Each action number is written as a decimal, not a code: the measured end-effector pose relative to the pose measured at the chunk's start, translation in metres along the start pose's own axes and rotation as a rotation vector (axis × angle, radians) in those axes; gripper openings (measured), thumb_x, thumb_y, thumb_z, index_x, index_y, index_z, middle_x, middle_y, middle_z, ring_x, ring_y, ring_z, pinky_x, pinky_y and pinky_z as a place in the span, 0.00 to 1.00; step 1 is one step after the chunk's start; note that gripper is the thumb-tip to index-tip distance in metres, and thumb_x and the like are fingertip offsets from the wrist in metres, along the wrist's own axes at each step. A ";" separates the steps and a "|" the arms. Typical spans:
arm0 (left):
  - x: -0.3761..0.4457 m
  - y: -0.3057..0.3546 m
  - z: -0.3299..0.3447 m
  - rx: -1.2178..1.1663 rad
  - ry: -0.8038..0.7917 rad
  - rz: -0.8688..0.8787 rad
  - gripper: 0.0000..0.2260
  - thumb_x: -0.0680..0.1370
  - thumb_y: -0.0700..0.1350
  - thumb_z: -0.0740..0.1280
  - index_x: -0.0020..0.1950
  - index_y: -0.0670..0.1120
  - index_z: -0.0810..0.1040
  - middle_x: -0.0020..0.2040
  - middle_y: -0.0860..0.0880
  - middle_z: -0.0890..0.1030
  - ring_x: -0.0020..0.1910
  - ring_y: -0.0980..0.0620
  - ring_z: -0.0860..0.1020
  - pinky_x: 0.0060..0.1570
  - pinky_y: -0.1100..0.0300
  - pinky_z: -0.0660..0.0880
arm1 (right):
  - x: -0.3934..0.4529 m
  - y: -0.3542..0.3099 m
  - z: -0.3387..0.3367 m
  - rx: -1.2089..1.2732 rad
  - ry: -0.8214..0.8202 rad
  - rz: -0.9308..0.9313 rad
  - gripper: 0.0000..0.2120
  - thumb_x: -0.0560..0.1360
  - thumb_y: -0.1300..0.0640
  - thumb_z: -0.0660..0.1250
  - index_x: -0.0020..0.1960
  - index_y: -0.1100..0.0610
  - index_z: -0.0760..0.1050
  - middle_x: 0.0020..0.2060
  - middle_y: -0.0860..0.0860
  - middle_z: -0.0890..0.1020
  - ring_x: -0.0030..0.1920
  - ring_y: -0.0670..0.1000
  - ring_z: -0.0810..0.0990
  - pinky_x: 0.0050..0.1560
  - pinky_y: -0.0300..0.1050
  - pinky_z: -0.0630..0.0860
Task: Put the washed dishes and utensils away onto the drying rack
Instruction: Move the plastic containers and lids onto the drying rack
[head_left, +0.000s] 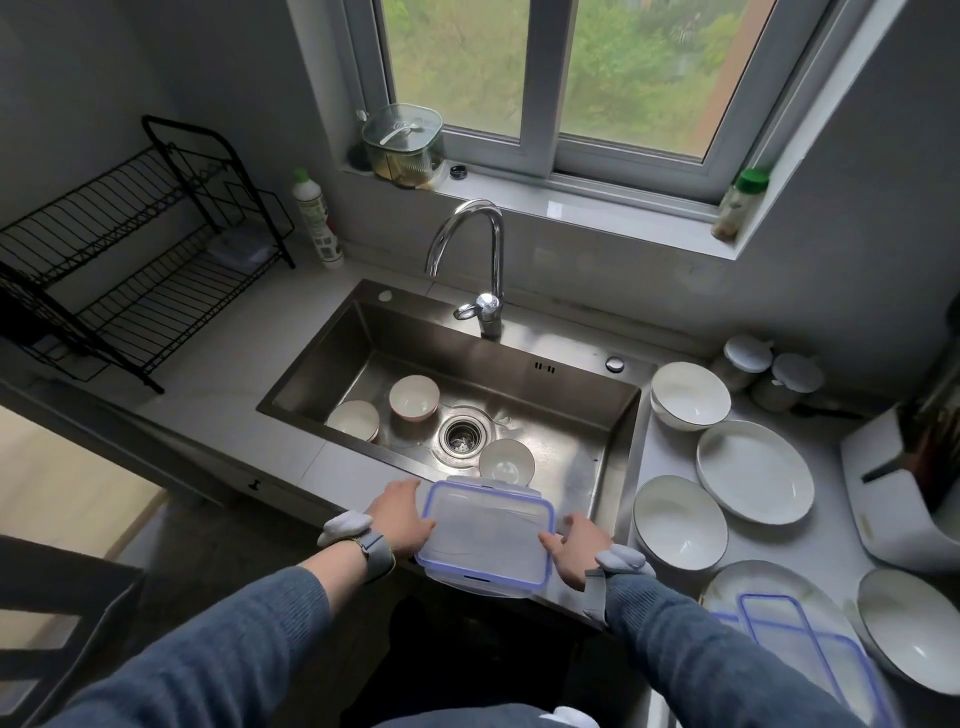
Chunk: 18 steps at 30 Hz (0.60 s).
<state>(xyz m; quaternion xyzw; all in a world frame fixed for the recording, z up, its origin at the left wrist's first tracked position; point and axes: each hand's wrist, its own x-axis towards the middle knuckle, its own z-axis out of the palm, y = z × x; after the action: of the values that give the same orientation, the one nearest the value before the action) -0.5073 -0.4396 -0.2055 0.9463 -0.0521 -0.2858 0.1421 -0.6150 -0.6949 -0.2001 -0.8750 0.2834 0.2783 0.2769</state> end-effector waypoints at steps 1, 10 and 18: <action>-0.005 0.006 -0.003 0.040 0.054 0.095 0.36 0.74 0.53 0.70 0.79 0.50 0.62 0.78 0.49 0.66 0.74 0.45 0.70 0.70 0.51 0.71 | -0.002 0.000 -0.002 0.000 0.024 -0.045 0.31 0.79 0.40 0.63 0.76 0.53 0.61 0.68 0.54 0.78 0.63 0.56 0.79 0.63 0.51 0.74; -0.008 0.040 0.015 0.568 -0.139 0.343 0.63 0.66 0.58 0.81 0.84 0.49 0.37 0.84 0.49 0.41 0.83 0.42 0.43 0.80 0.38 0.50 | -0.003 -0.012 -0.002 -0.476 -0.046 -0.457 0.72 0.57 0.32 0.80 0.81 0.52 0.36 0.82 0.47 0.41 0.74 0.61 0.67 0.68 0.58 0.73; 0.005 0.034 0.032 0.536 -0.027 0.395 0.60 0.63 0.53 0.82 0.79 0.53 0.40 0.78 0.49 0.55 0.77 0.41 0.58 0.65 0.42 0.74 | 0.001 -0.016 0.009 -0.410 -0.010 -0.436 0.69 0.58 0.41 0.83 0.81 0.57 0.40 0.81 0.51 0.48 0.66 0.61 0.77 0.60 0.56 0.78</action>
<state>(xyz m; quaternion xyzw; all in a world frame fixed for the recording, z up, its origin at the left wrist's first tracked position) -0.5217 -0.4809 -0.2230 0.9177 -0.3098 -0.2415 -0.0599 -0.6074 -0.6784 -0.2015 -0.9515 0.0253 0.2682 0.1489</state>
